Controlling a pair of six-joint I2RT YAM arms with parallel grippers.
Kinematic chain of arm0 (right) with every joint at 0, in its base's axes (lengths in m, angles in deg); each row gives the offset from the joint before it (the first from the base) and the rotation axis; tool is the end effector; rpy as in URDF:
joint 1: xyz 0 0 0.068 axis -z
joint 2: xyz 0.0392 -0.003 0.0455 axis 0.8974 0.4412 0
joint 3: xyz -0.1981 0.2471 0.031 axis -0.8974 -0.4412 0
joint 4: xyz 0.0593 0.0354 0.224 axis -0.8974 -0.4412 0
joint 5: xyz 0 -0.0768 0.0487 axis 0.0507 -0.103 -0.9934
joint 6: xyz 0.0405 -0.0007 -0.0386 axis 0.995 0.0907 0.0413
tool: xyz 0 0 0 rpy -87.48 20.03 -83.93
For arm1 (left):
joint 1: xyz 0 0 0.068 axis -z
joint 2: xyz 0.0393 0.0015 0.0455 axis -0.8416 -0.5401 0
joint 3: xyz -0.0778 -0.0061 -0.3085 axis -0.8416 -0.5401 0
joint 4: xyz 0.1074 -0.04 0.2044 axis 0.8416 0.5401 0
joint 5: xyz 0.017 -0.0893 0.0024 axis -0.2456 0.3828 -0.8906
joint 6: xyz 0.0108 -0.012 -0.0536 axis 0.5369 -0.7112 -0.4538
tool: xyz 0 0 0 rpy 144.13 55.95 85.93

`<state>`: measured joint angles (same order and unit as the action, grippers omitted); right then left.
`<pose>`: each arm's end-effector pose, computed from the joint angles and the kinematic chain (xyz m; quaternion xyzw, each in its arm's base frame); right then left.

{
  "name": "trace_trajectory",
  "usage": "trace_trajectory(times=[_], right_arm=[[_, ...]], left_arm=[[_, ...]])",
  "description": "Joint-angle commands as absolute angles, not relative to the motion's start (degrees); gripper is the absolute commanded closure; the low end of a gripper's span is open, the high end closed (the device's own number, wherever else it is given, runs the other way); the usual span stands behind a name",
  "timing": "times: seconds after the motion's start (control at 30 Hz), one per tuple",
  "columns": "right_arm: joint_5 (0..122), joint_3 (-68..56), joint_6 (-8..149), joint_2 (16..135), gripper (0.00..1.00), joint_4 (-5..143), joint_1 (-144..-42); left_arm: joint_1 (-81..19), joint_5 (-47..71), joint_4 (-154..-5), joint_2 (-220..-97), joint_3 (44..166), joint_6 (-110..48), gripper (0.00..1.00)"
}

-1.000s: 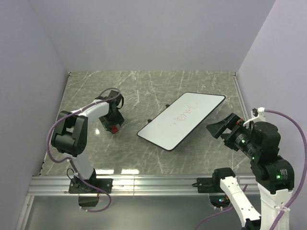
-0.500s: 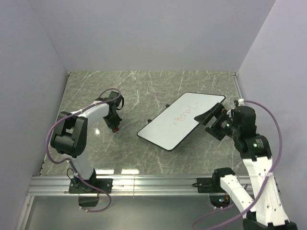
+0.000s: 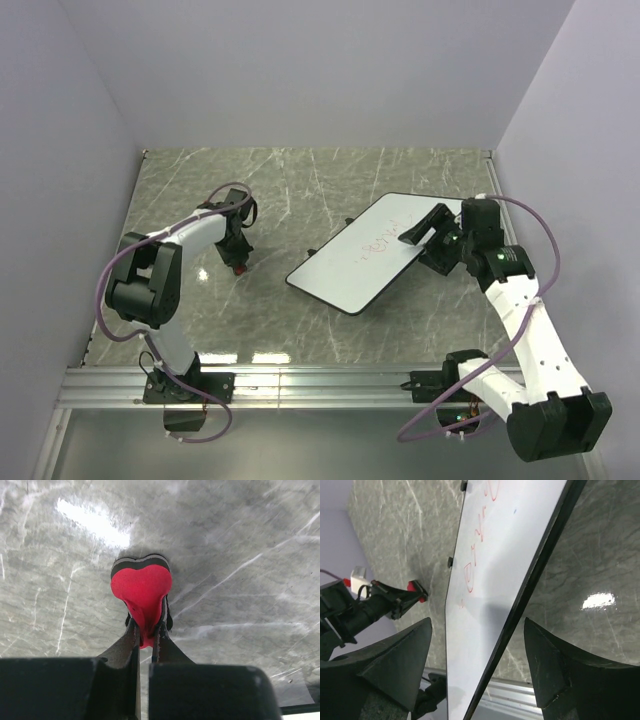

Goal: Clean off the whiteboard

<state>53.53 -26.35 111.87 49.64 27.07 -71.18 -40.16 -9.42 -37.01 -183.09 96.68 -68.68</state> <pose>0.1392 0.0283 0.3538 0.2647 0.8687 0.2945 0.2976 0.2982 -0.0827 0.2323 -0.2842 0.9446 0.0324 0.1610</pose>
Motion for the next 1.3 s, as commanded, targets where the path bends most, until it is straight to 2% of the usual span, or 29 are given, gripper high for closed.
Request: trace_trajectory(times=[0.0,0.17,0.27,0.3,0.37,0.4,0.47,0.5,0.53,0.73,0.87,1.03,1.27], right_arm=[[55.9,-27.9,111.4,49.2,0.2,31.1,-71.9],[57.6,-30.7,113.2,51.7,0.27,34.8,-74.1],[58.4,-31.3,113.5,54.5,0.38,37.5,-76.2],[59.1,-31.1,113.4,55.4,0.46,38.5,-76.7],[60.3,-29.7,112.8,57.7,0.56,38.8,-77.9],[60.9,-28.6,112.6,58.3,0.7,39.2,-78.1],[61.2,-27.2,111.5,60.3,0.8,39.3,-78.3],[61.0,-25.8,111.0,61.0,0.88,39.4,-78.4],[60.3,-25.0,109.5,61.7,0.91,39.6,-78.4],[49.3,-19.9,101.3,70.5,0.96,42.3,-78.5],[41.3,-15.2,99.5,80.1,1.0,42.1,-79.5],[43.1,-9.8,98.8,86.9,1.0,40.0,-82.1],[44.6,-5.2,100.0,90.2,1.0,38.1,-83.1]], left_arm=[[-41.1,-9.2,-38.3,-182.0,99.0,-66.7,1.0],[-41.1,-7.8,-38.8,-182.4,100.5,-66.0,1.0],[-41.2,-7.5,-38.5,-183.1,101.7,-65.4,1.0],[-41.3,-7.4,-38.5,-183.3,102.0,-65.2,1.0],[-41.4,-7.3,-38.6,-183.6,102.5,-64.8,0.99],[-41.6,-7.0,-38.7,-183.6,102.6,-64.6,1.0],[-41.8,-7.0,-38.8,-183.6,102.9,-63.9,1.0],[-41.9,-7.0,-38.8,-183.4,103.4,-63.5,1.0],[-42.0,-7.1,-38.8,-183.4,103.7,-62.6,1.0],[-42.0,-4.2,-40.3,-182.6,107.4,-57.8,1.0],[-41.3,6.7,-44.2,-179.4,111.3,-51.3,1.0],[-38.2,15.9,-45.8,-177.8,117.9,-43.7,1.0],[-34.6,32.2,-44.9,-179.4,125.9,-40.1,1.0]])
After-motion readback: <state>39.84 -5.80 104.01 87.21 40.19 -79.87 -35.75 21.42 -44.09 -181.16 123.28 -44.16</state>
